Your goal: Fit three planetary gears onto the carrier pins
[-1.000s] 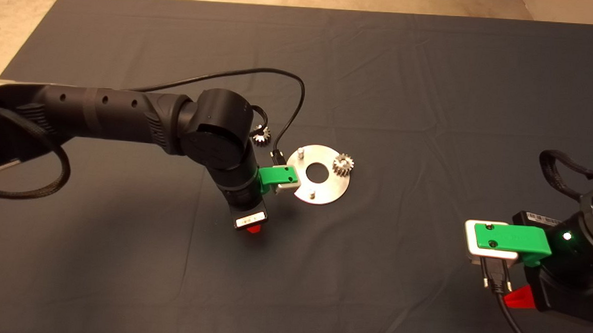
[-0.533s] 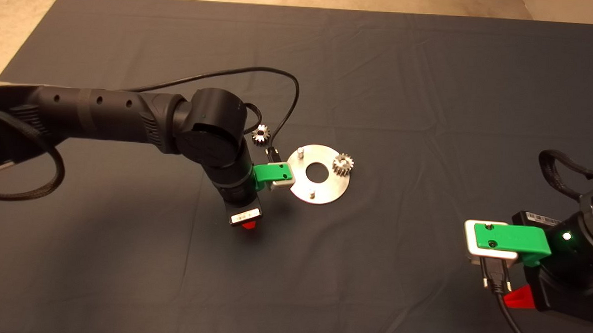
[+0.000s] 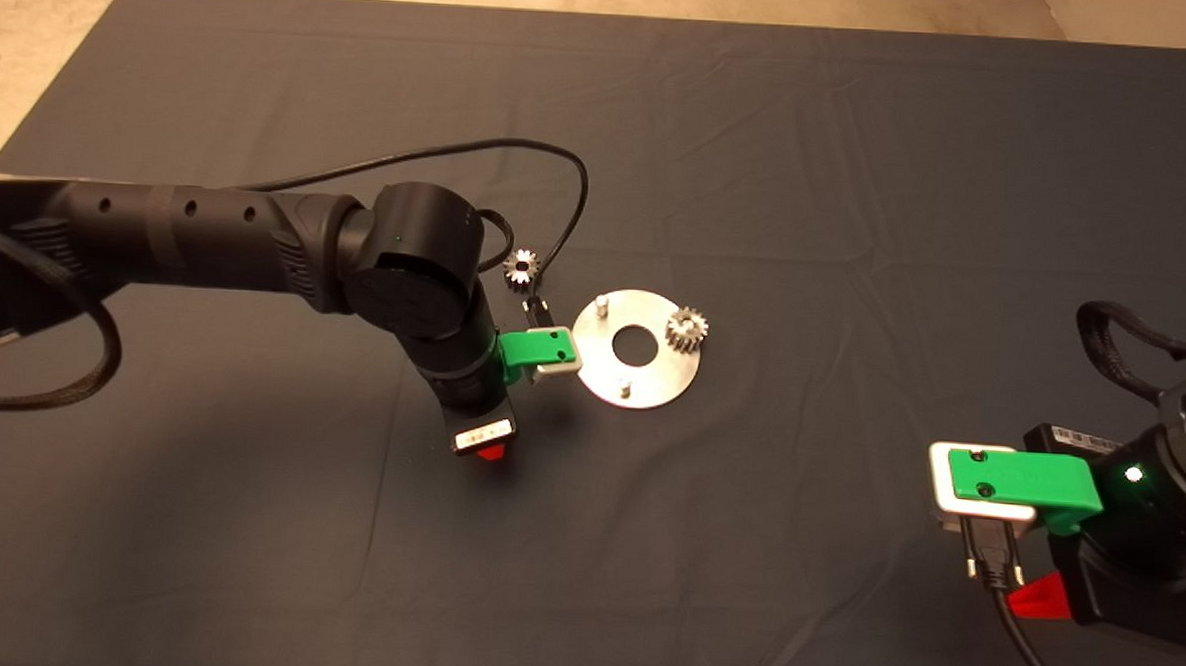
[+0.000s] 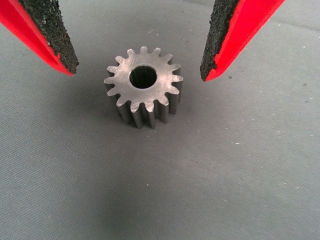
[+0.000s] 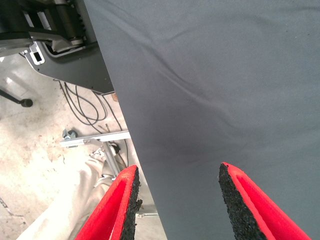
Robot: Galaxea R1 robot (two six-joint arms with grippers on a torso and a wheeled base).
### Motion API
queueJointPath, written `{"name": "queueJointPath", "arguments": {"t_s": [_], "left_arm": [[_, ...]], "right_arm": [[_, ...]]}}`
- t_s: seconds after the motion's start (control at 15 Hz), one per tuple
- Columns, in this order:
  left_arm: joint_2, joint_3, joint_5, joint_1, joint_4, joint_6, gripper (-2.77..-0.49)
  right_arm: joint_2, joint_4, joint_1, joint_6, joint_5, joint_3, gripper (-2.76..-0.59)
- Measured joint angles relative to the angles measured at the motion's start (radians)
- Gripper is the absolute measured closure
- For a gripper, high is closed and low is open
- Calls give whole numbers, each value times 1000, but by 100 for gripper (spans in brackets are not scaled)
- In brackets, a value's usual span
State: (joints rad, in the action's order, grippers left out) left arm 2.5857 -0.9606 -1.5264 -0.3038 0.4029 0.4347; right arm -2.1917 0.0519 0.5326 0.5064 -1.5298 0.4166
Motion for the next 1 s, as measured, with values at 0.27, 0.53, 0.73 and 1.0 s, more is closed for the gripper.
{"name": "queueJointPath", "arguments": {"t_s": [0.27, 0.53, 0.73, 1.0], "left_arm": [[-1, 0, 0, 8, 22, -2, -176], [-1, 0, 0, 21, 35, -2, -176], [-1, 0, 0, 21, 36, -2, -176], [-1, 0, 0, 21, 47, -2, -176]], "right_arm": [[0, 0, 0, 0, 0, 0, -116], [0, 1, 0, 0, 0, -1, -116], [0, 2, 0, 0, 0, -1, -116], [0, 5, 0, 0, 0, -1, -116]]}}
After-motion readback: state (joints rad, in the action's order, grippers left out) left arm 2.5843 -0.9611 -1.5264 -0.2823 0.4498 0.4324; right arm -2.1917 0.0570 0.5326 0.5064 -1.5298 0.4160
